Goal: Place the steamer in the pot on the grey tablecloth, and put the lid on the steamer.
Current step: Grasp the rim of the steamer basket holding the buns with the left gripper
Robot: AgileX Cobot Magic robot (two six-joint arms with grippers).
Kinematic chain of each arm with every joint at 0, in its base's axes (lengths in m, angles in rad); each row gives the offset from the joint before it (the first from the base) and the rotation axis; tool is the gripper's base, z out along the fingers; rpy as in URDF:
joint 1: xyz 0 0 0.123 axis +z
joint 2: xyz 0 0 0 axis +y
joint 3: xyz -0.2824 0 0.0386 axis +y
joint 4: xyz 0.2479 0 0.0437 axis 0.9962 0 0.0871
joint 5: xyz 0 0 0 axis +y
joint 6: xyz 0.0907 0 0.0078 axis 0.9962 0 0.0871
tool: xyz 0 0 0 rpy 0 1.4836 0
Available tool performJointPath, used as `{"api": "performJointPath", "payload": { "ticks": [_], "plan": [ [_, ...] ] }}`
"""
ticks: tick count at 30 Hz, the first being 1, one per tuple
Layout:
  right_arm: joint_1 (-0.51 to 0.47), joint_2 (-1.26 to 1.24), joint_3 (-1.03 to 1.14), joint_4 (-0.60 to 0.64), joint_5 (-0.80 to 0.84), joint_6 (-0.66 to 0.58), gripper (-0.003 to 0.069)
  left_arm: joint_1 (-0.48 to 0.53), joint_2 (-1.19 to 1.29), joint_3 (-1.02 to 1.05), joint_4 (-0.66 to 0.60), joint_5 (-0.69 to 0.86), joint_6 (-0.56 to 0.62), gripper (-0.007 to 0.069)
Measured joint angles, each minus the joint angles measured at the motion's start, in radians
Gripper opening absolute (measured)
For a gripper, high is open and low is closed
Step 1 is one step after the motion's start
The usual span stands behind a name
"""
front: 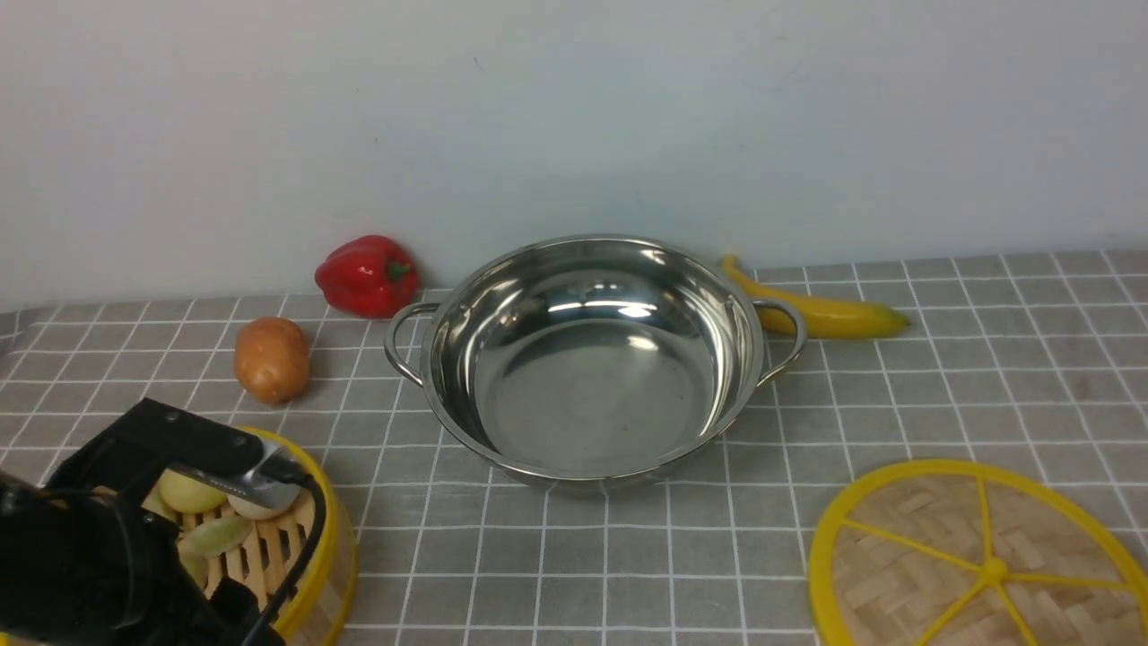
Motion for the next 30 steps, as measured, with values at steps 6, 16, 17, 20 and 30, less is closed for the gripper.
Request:
{"api": "performJointPath", "payload": {
  "ticks": [6, 16, 17, 20, 30],
  "plan": [
    [0.000, 0.000, 0.000, 0.000, 0.000, 0.000, 0.0242, 0.000, 0.110, 0.000, -0.035, -0.069, 0.047, 0.0578],
    [0.000, 0.000, 0.000, 0.000, 0.000, 0.000, 0.0242, 0.000, 0.263, 0.000, -0.075, -0.112, 0.091, 0.0578],
    [0.000, 0.000, 0.000, 0.000, 0.000, 0.000, 0.0242, 0.000, 0.274, 0.000, -0.076, -0.112, 0.093, 0.0577],
    [0.000, 0.000, 0.000, 0.000, 0.000, 0.000, 0.0242, 0.000, 0.287, 0.000, -0.078, -0.115, 0.095, 0.0559],
    [0.000, 0.000, 0.000, 0.000, 0.000, 0.000, 0.0242, 0.000, 0.308, -0.005, -0.077, -0.110, 0.066, 0.0075]
  ]
}}
